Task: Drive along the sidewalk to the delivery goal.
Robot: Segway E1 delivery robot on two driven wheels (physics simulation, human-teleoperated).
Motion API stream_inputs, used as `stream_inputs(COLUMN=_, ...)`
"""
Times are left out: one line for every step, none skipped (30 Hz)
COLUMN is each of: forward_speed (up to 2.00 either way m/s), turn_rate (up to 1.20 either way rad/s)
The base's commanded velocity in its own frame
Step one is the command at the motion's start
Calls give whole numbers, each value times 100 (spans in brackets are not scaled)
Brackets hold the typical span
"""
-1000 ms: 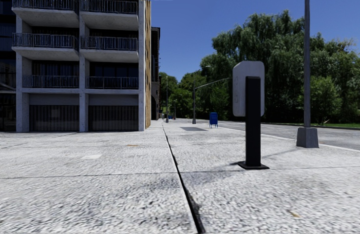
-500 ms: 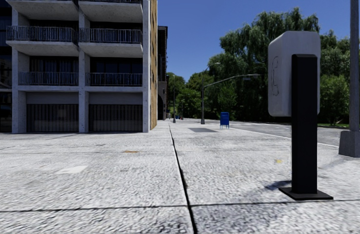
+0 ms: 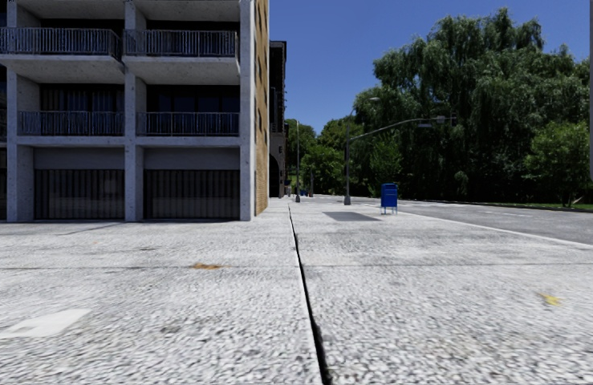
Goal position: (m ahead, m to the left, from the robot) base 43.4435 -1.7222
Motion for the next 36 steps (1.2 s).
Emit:
stream_inputs(forward_speed=200, turn_rate=0)
stream_inputs(forward_speed=200, turn_rate=0)
stream_inputs(forward_speed=200, turn_rate=0)
stream_inputs(forward_speed=200, turn_rate=0)
stream_inputs(forward_speed=200, turn_rate=0)
stream_inputs(forward_speed=200, turn_rate=0)
stream_inputs(forward_speed=200, turn_rate=0)
stream_inputs(forward_speed=200, turn_rate=0)
stream_inputs(forward_speed=200, turn_rate=0)
stream_inputs(forward_speed=200, turn_rate=0)
stream_inputs(forward_speed=200, turn_rate=0)
stream_inputs(forward_speed=200, turn_rate=0)
stream_inputs(forward_speed=200, turn_rate=0)
stream_inputs(forward_speed=200, turn_rate=0)
stream_inputs(forward_speed=200, turn_rate=0)
stream_inputs(forward_speed=200, turn_rate=0)
stream_inputs(forward_speed=200, turn_rate=0)
stream_inputs(forward_speed=200, turn_rate=0)
stream_inputs(forward_speed=200, turn_rate=0)
stream_inputs(forward_speed=200, turn_rate=0)
stream_inputs(forward_speed=200, turn_rate=0)
stream_inputs(forward_speed=200, turn_rate=0)
stream_inputs(forward_speed=200, turn_rate=0)
stream_inputs(forward_speed=200, turn_rate=0)
stream_inputs(forward_speed=200, turn_rate=0)
stream_inputs(forward_speed=200, turn_rate=0)
stream_inputs(forward_speed=200, turn_rate=0)
stream_inputs(forward_speed=200, turn_rate=0)
stream_inputs(forward_speed=200, turn_rate=0)
stream_inputs(forward_speed=200, turn_rate=0)
stream_inputs(forward_speed=200, turn_rate=0)
stream_inputs(forward_speed=200, turn_rate=0)
stream_inputs(forward_speed=200, turn_rate=0)
stream_inputs(forward_speed=200, turn_rate=0)
stream_inputs(forward_speed=200, turn_rate=0)
stream_inputs(forward_speed=200, turn_rate=0)
